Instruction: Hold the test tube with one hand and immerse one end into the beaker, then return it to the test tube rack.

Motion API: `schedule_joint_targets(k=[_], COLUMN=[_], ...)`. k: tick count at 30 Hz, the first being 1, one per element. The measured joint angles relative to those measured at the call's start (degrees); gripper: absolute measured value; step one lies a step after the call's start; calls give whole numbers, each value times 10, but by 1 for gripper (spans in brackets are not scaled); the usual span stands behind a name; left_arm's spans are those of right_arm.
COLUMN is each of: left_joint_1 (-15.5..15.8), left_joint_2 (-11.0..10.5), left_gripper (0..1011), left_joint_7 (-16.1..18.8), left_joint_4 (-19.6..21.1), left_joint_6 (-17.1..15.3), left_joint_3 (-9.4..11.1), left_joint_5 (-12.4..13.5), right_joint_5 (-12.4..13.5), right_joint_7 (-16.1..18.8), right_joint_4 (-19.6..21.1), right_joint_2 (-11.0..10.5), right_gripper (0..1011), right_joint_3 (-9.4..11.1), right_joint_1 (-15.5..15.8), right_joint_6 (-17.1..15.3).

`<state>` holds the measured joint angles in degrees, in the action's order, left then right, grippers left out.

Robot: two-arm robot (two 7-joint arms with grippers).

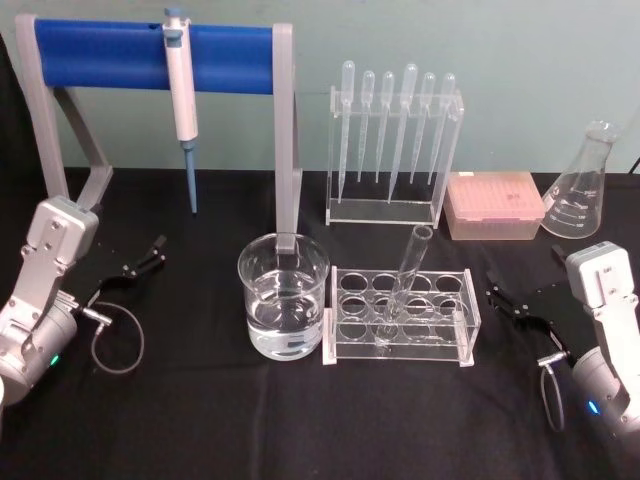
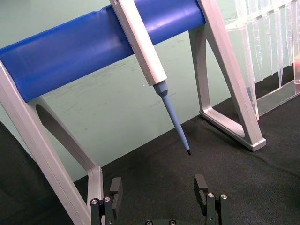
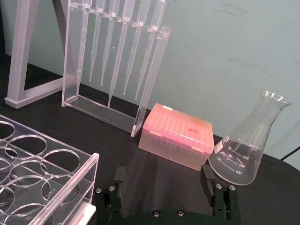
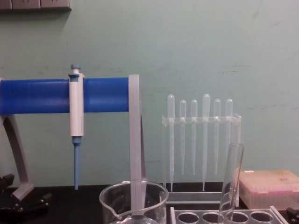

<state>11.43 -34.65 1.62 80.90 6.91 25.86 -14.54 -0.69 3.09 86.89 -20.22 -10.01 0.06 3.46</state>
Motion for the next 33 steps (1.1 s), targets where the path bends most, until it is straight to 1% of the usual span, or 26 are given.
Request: schedule_joint_targets(k=[33], left_joint_1=[0], left_joint_2=[0], left_gripper=[1000], left_joint_7=[0], left_joint_4=[0], left_joint_6=[0], left_joint_3=[0], left_joint_5=[0], right_joint_5=[7], right_joint_7=[4], right_joint_4=[2], right_joint_2=[-1], right_gripper=[1000], right_joint_3=[2], right_joint_1=[2], right_joint_6=[3])
